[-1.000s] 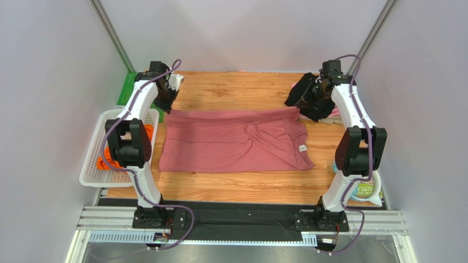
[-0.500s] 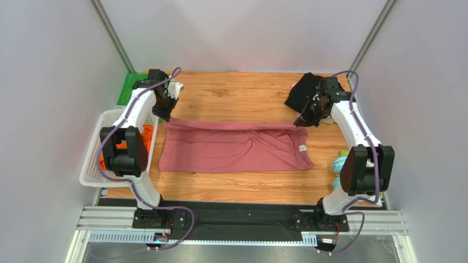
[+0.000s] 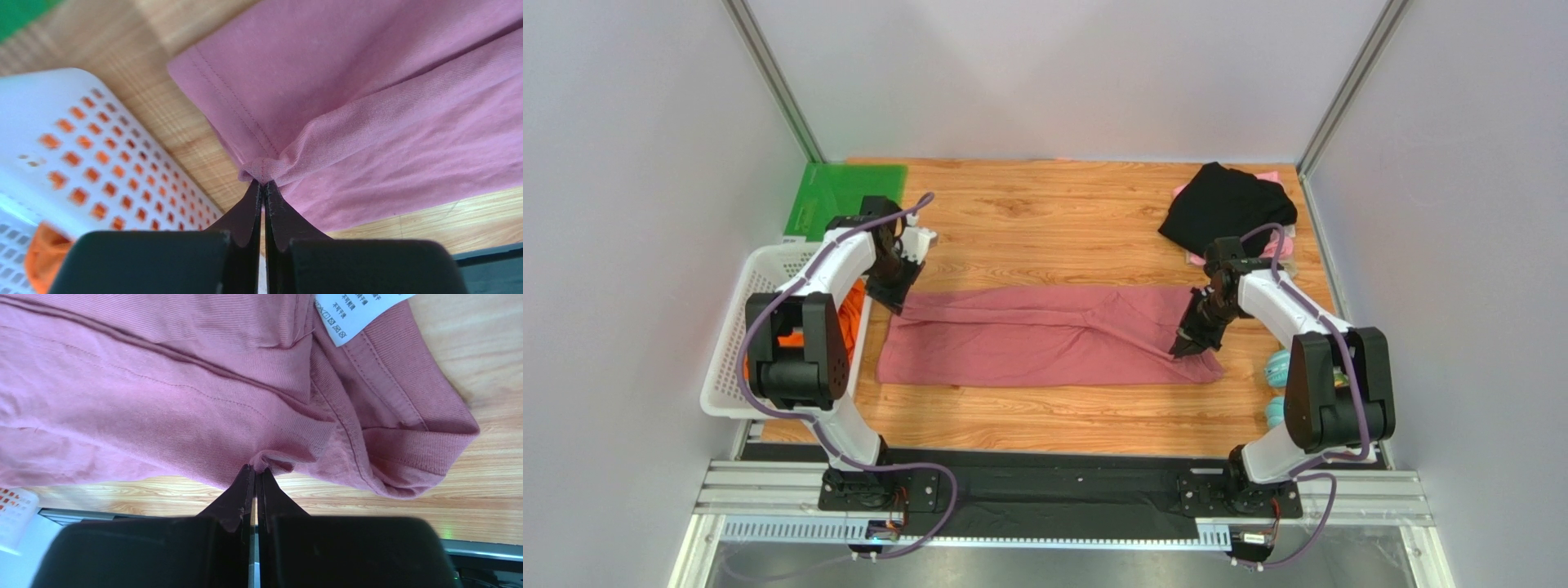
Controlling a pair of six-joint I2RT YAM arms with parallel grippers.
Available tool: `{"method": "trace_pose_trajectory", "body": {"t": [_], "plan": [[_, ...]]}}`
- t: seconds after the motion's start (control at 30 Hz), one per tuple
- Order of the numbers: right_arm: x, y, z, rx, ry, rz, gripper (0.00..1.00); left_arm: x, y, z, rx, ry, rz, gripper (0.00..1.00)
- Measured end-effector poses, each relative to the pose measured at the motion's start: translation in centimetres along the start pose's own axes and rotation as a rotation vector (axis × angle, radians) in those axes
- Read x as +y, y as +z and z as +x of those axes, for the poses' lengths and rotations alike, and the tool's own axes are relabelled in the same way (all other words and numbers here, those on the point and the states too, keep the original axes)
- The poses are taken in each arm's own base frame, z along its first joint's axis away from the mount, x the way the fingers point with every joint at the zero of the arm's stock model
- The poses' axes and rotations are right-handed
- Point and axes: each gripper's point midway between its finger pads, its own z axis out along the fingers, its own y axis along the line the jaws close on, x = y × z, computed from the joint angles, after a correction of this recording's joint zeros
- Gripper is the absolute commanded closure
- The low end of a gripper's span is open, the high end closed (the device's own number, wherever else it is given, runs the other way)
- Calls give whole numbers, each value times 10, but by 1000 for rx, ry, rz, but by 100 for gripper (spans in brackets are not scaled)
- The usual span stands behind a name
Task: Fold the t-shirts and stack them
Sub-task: Fold the other side of the tshirt into a rectangle
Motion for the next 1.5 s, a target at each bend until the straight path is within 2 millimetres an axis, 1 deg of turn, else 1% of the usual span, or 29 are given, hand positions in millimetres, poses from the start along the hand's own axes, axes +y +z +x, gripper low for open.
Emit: {"method": "trace_pose_trajectory", "body": {"t": [0.07,0.1,0.13,0.17,0.2,0.23,0.27,0.3,0.33,0.43,0.47,0.5,0.57,0.63,0.67,0.73,0.8,0.87,0.9,0.93,0.97,1.0,1.07,1.13,1.17,1.2,1.27,1.33,1.5], "plan": [[-5,3,6,5,5,15,100,-3,7,9,19,-1,9,98],[-7,3,9,6,7,20,96,-5,10,13,28,-1,12,96],[-8,3,10,2,6,22,80,-6,12,16,35,-1,15,95],[-9,2,12,-2,5,23,71,-7,14,19,41,0,16,89],[-9,1,12,-7,6,23,60,-7,15,20,45,0,17,86],[-10,0,13,-10,7,26,55,-7,16,21,45,4,15,83],[-11,0,14,-9,3,30,52,-7,17,22,46,7,14,79],[-12,0,14,-9,3,34,50,-6,17,21,44,8,12,77],[-13,1,15,-2,0,41,50,-6,17,21,44,9,9,75],[-17,3,19,21,3,59,51,-5,14,20,34,13,5,63],[-17,1,19,25,4,62,51,-5,10,19,28,15,2,59],[-15,-3,18,27,5,63,51,-6,5,17,18,15,5,58],[-1,-18,6,-5,-5,41,52,-5,-14,4,-26,16,0,52],[20,-39,-15,-65,-23,-2,52,-2,-36,-14,-85,19,-5,44],[37,-54,-32,-115,-39,-36,52,0,-51,-28,-135,21,-12,43],[66,-78,-62,-196,-64,-92,53,1,-77,-50,-219,27,-16,43],[88,-92,-87,-252,-81,-130,56,-1,-94,-64,-275,30,-10,45],[103,-92,-109,-271,-88,-145,57,-8,-100,-74,-296,45,1,50],[108,-87,-118,-270,-88,-146,57,-12,-98,-78,-294,53,10,52],[111,-77,-125,-258,-85,-140,57,-18,-92,-82,-281,64,24,54],[111,-67,-130,-243,-81,-130,57,-24,-83,-85,-264,74,40,55],[110,-53,-133,-218,-75,-116,58,-29,-71,-87,-236,82,59,56],[103,-27,-131,-160,-60,-83,58,-38,-43,-84,-170,90,97,56],[94,-7,-124,-108,-47,-55,59,-44,-15,-70,-92,86,129,56],[90,-1,-120,-89,-43,-46,59,-46,-6,-63,-61,81,140,56],[87,3,-116,-74,-40,-38,59,-47,4,-51,-23,73,148,57],[85,6,-112,-63,-40,-34,59,-50,12,-36,21,67,157,58],[84,9,-111,-58,-40,-35,60,-50,17,-27,46,62,156,58],[84,11,-111,-60,-42,-41,60,-53,26,-12,75,60,159,59]]}}
